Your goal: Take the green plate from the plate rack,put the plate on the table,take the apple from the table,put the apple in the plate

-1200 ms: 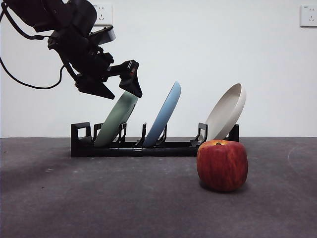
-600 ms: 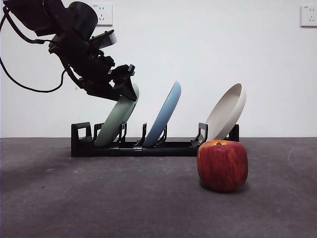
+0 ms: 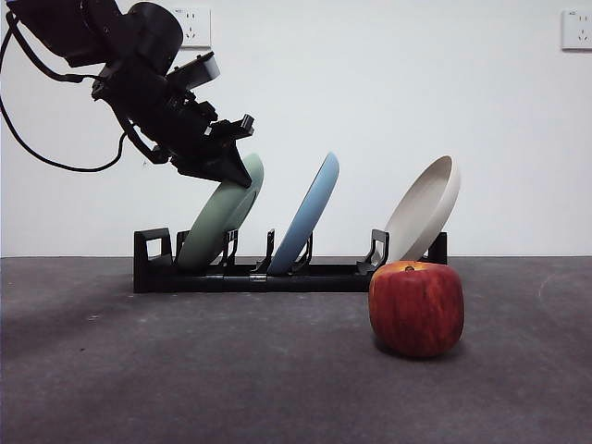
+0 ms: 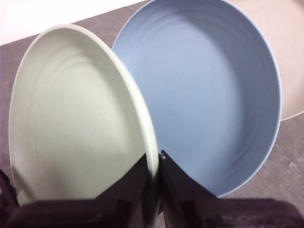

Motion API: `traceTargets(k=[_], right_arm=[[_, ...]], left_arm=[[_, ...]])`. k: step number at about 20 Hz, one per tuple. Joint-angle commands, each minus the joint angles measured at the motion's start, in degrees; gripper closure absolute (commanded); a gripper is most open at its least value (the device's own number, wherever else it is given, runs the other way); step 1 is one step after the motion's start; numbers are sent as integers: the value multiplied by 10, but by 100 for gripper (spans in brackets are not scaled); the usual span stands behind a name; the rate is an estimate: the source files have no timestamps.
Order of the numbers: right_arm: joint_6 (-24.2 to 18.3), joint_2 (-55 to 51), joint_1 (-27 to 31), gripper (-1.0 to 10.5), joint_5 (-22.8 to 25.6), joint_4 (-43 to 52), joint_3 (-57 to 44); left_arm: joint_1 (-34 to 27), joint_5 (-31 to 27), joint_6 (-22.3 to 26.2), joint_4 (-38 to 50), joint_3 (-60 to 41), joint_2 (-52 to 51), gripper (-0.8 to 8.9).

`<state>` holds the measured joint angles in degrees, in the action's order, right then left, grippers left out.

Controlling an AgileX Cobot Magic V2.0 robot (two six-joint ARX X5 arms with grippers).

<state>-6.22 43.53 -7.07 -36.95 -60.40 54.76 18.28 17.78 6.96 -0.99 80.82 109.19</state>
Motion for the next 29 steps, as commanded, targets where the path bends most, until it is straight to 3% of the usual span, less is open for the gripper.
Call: traceTargets(k=[1,9,13,14,18,22,27,29], right_arm=[[3,0,-1,349,-1,4,2],[3,0,-1,349,-1,6,2],[3,0,-1,349,-1,6,2],[3,0,-1,349,-1,6,2],[3,0,-1,348,-2,10,2],[4,0,-1,348,-2,17,2],[3,0,-1,349,-2,17,2],[4,0,-1,348,-2,16,2]], left_arm=[[-1,7,-1,1,10,0,819],[0,22,-21,-4,12,-92,819],[16,49,-20,-101,12,-167,819],[25,48,5,-143,12,-190,819],[93,-80,96,-307,12,-267,819],[181,-162,128,-415,9,-288,818],[280,-272,130,-371,-93,-288,818],[301,-287,130,-325,-152,-287,819]])
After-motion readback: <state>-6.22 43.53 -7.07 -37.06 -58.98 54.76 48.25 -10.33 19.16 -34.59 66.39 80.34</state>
